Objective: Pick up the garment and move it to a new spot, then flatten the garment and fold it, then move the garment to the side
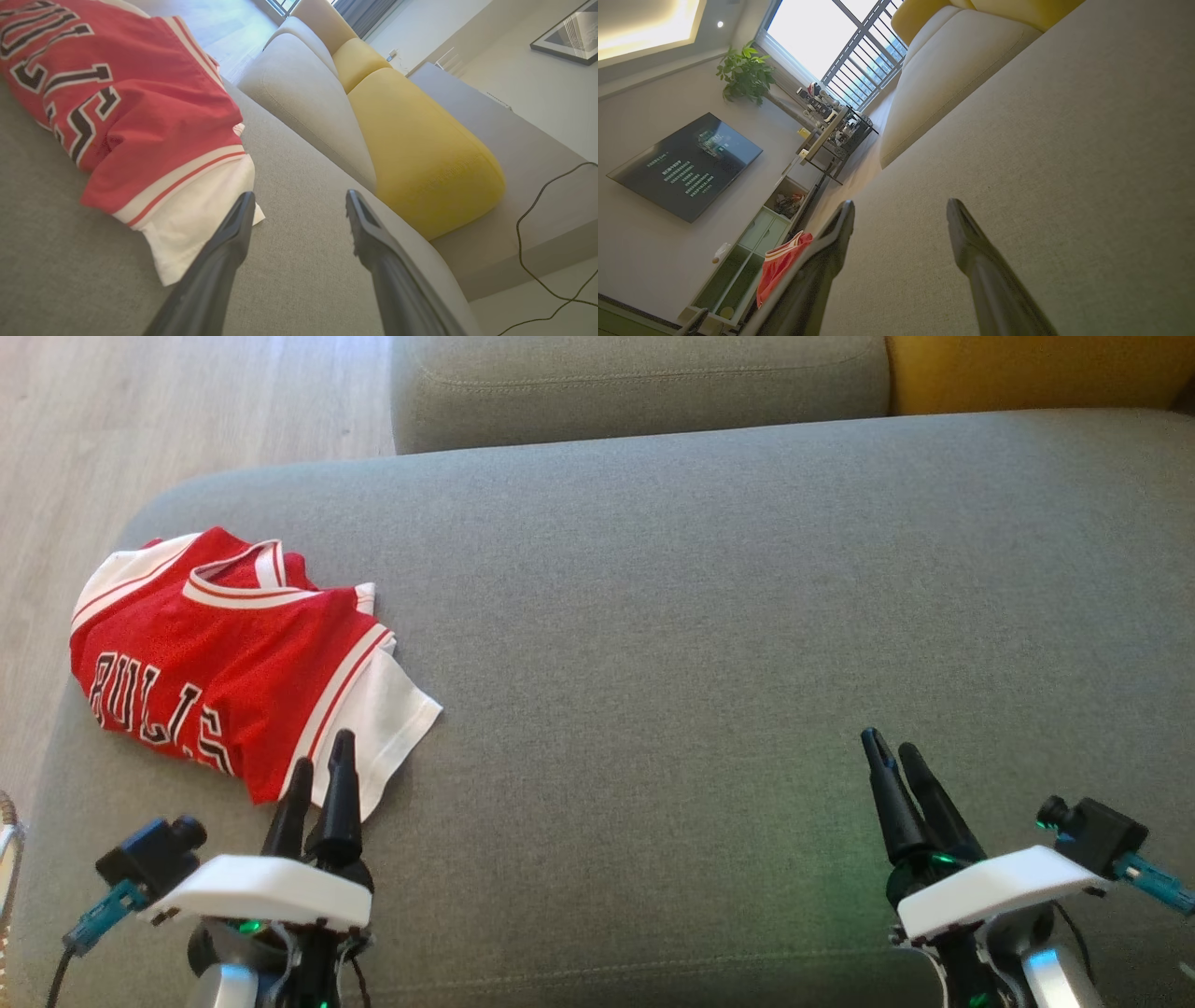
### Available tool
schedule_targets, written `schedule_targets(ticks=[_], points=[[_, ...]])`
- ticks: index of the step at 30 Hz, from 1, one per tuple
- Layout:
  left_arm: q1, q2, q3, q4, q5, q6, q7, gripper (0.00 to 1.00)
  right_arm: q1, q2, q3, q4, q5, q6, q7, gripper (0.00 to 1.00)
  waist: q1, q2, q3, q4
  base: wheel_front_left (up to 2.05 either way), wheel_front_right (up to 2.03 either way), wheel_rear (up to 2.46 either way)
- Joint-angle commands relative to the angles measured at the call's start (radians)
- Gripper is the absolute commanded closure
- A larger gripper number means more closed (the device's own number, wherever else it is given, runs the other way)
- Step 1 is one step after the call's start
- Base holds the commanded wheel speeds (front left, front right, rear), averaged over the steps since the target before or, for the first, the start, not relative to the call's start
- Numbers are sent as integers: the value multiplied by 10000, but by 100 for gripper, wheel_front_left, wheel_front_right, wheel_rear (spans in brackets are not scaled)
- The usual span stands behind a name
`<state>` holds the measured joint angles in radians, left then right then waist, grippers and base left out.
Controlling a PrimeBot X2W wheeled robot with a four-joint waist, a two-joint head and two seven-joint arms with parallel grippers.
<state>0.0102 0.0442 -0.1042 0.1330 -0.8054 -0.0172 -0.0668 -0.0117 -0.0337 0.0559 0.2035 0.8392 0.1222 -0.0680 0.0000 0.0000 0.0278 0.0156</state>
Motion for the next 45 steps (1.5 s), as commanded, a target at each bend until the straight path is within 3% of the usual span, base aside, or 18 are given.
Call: schedule_targets(ticks=[1,20,36,45], points=[[-610,173,89,-472,330,62,-154,0,-516,-87,186,-450,-308,43,-125,0,0,0,11,0,0,0,0],[-875,964,-1128,-1284,2876,1194,-682,0,-570,-110,216,-1024,-2393,55,-657,0,0,0,-30,7,0,0,0],[-1218,1895,-2471,-1830,4993,2597,-1181,0,-608,-132,104,-1376,-4208,67,-1162,0,0,0,-40,70,0,0,0],[-1299,2181,-2933,-1915,5838,2981,-1445,0,-660,-144,33,-1262,-5313,73,-1428,0,0,0,12,146,0,0,0]])
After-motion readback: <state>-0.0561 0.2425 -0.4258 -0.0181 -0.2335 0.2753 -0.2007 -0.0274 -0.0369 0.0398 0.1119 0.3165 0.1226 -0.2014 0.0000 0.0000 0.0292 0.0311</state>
